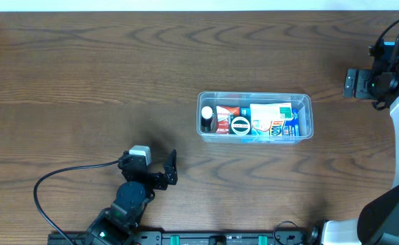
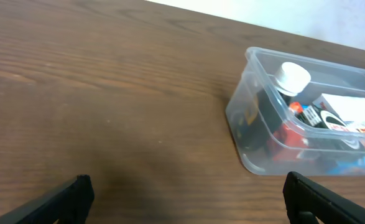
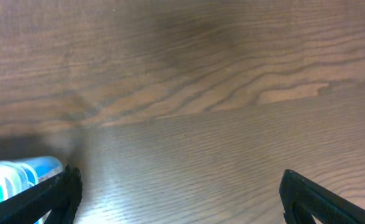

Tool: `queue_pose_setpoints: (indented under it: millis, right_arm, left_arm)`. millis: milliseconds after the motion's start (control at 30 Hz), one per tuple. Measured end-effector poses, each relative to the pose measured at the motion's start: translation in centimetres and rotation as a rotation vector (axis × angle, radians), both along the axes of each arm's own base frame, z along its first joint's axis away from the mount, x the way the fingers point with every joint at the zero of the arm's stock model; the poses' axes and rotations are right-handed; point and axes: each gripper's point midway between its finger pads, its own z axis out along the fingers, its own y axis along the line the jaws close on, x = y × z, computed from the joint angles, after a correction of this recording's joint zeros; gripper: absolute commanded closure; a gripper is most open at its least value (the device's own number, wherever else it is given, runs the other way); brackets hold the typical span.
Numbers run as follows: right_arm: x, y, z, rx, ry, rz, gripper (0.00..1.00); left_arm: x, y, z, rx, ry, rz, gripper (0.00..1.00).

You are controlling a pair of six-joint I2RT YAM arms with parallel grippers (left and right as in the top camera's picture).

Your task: Pack container

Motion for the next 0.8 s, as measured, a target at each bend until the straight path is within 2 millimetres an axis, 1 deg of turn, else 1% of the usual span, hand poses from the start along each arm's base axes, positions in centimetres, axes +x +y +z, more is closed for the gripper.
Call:
queue_pose_setpoints:
  millis: [100,200,267,300,367,433,500,533,600,667,733,800]
  right_arm:
    - [0.7,0.4,0.4,0.046,-0.045,-0.024,0.01]
    - [1.8,1.5,2.0,0.105,-0.131,-0.001,0.01]
    - [2.1,2.4,4.0,0.133,-0.203,0.027,0.01]
    - [2.0,2.8,5.3,0.138,-0.241,0.04,0.01]
    - [1.4,3.9,8.5,0.131,-0.327,0.07,0.01]
    - [0.0,5.3,12.4,0.115,-0.426,0.112,0.01]
    - [-1.6,6.6,15.6,0.098,-0.509,0.144,0.01]
    - [-2.9,7.2,17.6,0.087,-0.563,0.161,0.01]
    - [-5.4,8.0,20.6,0.064,-0.647,0.177,0.01]
    - [-7.8,8.6,22.9,0.042,-0.714,0.185,0.01]
    - [-10.0,9.2,24.3,0.03,-0.757,0.192,0.01]
    - [-11.7,9.7,25.1,0.024,-0.784,0.2,0.01]
  left_arm:
    - [0.1,0.3,0.0,0.006,-0.004,0.018,0.02]
    - [0.2,0.5,0.1,0.009,-0.007,0.029,0.02]
    - [0.2,0.5,0.1,0.008,-0.009,0.032,0.02]
    - [0.2,0.5,0.1,0.008,-0.01,0.032,0.02]
    - [0.2,0.6,0.2,0.006,-0.013,0.034,0.02]
    - [0.3,0.5,0.4,0.001,-0.02,0.035,0.02]
    - [0.4,0.4,0.8,-0.009,-0.034,0.032,0.02]
    - [0.5,0.3,1.1,-0.021,-0.046,0.028,0.02]
    - [0.6,-0.2,1.7,-0.046,-0.067,0.01,0.02]
    - [0.6,-0.7,2.4,-0.07,-0.089,-0.011,0.02]
    - [0.7,-1.0,3.1,-0.088,-0.113,-0.026,0.02]
    - [0.7,-1.2,3.4,-0.09,-0.128,-0.036,0.02]
